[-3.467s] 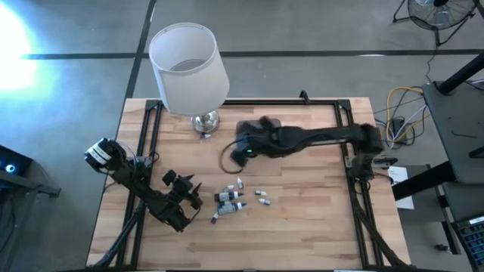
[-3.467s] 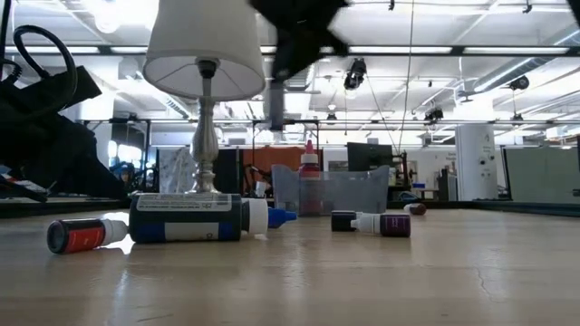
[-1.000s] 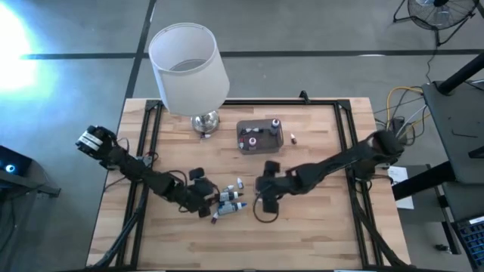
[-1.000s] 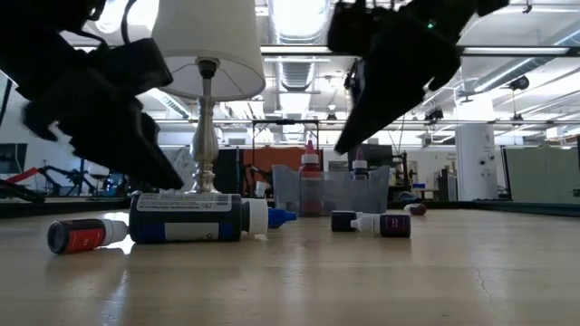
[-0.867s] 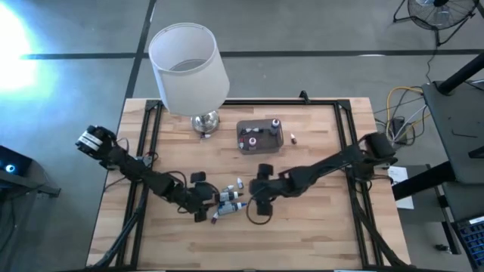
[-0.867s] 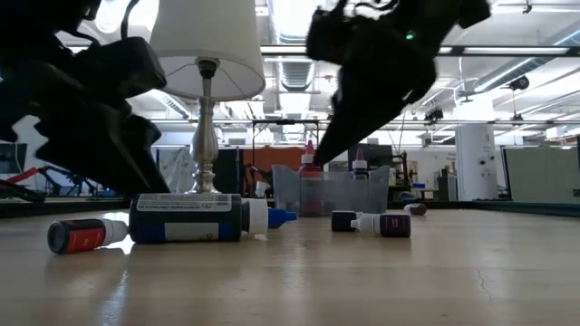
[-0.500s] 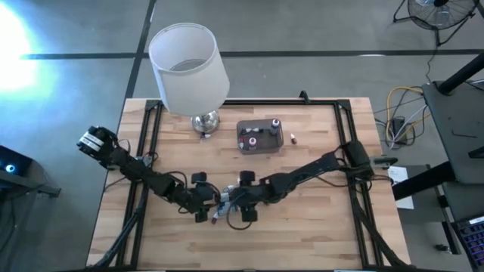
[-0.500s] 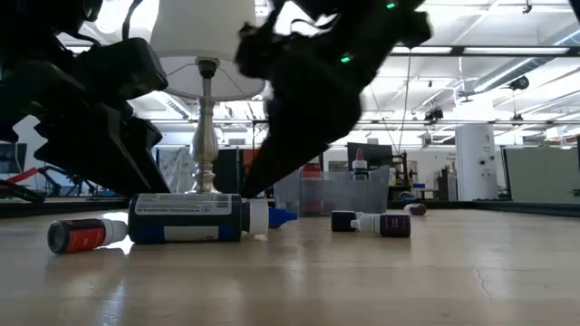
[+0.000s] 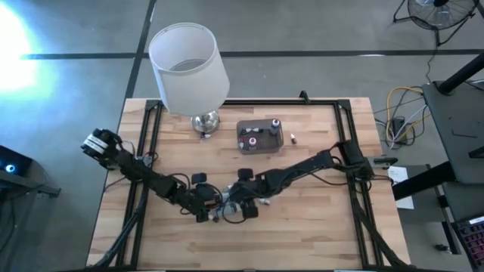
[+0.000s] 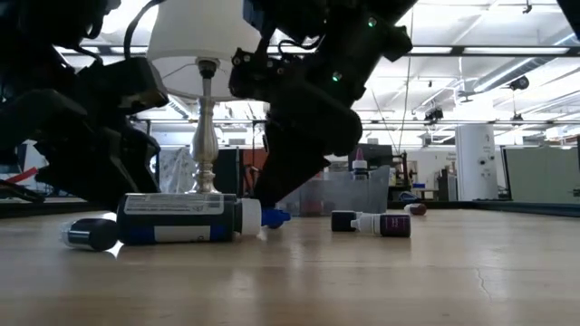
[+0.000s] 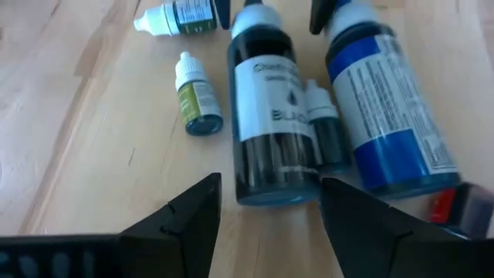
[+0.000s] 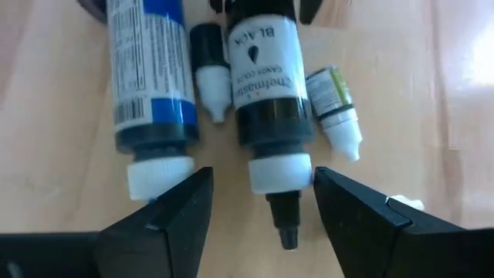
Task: Pick & Place food coloring
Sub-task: Put the large black food coloring bottle into the bin
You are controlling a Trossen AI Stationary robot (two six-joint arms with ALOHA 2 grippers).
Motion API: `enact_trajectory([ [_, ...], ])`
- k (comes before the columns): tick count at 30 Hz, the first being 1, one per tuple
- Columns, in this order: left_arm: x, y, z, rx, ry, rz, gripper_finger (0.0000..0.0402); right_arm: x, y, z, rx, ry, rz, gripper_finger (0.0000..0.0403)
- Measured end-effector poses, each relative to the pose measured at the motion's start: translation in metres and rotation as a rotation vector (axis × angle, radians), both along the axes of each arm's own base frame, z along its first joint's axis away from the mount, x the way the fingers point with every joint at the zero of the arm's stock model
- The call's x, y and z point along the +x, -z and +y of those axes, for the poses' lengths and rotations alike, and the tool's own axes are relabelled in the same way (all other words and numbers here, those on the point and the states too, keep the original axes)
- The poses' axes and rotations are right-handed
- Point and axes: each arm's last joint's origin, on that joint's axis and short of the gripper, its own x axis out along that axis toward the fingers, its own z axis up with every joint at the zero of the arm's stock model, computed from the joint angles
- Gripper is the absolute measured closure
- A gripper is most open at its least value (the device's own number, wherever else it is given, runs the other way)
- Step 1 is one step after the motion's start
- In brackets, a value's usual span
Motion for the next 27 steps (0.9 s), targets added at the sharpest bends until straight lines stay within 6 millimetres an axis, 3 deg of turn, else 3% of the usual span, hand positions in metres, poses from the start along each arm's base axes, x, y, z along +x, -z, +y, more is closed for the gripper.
enact_trajectory([
  [8, 0.0, 0.001, 0.001, 0.019, -0.018, -0.007, 0.0207, 0.0, 0.006, -0.017, 0.022, -0.014, 0.019, 0.0182],
  [16, 0.003, 0.0, 0.005, 0.021, -0.048, -0.025, 0.0207, 0.001, 0.007, -0.017, 0.058, -0.029, -0.001, 0.0184],
  [27, 0.006, 0.0, 0.011, 0.022, -0.074, -0.026, 0.0207, 0.004, 0.005, -0.019, 0.088, 0.0, -0.023, 0.023],
])
